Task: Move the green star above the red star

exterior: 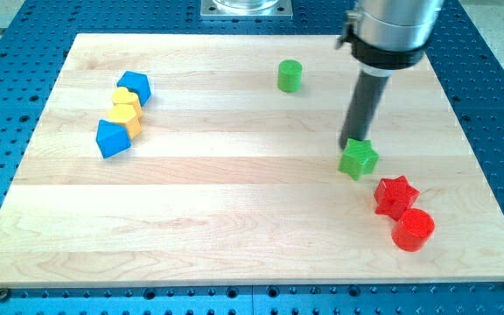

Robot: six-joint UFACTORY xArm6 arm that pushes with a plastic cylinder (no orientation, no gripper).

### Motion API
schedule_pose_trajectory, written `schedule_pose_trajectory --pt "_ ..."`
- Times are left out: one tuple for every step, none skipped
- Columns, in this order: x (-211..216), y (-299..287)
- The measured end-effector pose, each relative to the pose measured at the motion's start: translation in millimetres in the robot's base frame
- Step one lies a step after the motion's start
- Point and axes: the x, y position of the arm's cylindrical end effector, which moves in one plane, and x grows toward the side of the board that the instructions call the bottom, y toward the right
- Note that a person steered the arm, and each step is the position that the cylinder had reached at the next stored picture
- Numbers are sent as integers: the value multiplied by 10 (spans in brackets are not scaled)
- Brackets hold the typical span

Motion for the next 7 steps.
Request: schedule_pose_trajectory --pt "78 -612" --pt "236 -386" --pt "236 35" --pt "240 178" --pt "332 224" --pt "353 259" --pt "247 261"
